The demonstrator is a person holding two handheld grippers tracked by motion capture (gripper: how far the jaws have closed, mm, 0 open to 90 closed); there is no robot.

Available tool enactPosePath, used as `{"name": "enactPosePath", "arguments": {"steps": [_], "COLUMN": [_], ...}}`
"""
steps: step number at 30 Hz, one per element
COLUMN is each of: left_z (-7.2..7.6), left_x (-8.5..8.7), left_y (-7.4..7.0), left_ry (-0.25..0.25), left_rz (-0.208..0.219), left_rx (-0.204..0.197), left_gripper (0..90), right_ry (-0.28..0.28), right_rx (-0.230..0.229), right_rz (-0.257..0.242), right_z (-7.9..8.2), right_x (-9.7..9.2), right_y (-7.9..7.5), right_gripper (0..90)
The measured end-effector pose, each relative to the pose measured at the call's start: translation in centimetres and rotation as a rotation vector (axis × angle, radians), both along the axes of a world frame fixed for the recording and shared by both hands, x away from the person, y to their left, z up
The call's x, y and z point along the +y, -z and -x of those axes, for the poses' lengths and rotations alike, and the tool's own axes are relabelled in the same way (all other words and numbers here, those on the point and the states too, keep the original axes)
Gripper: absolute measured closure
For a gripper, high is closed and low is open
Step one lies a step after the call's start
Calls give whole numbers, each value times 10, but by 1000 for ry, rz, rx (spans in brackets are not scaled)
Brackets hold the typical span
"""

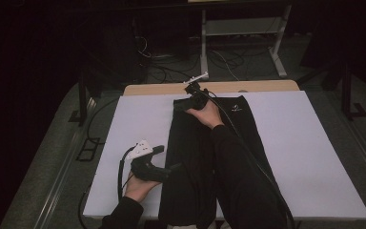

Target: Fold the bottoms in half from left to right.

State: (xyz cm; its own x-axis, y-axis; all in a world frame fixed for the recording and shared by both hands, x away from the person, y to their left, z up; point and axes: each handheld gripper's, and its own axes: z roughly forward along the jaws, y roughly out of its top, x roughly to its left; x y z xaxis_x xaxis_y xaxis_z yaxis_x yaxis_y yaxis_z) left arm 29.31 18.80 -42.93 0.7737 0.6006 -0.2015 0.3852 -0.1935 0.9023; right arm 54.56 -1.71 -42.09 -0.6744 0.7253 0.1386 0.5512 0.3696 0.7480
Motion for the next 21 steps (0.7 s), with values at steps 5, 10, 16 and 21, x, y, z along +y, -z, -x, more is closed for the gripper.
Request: {"name": "enactPosePath", "arguments": {"steps": [5,10,16,21], "left_z": [0,0,-1,-1], "left_x": [0,0,0,0], "left_y": [0,0,0,0], "left_ry": [1,2,2,4], "left_rz": [1,0,2,2], "left_rx": [0,-1,-3,-4], "left_gripper": [0,0,0,0], "right_ry": [7,27,51,63], "right_rx": [0,1,2,29], "right_rz": [-19,-21,-4,4], "right_z": [-2,-5,-8,-10], "right_x": [4,8,17,24], "right_y": [6,10,10,14], "right_gripper": [34,120,169,271]}}
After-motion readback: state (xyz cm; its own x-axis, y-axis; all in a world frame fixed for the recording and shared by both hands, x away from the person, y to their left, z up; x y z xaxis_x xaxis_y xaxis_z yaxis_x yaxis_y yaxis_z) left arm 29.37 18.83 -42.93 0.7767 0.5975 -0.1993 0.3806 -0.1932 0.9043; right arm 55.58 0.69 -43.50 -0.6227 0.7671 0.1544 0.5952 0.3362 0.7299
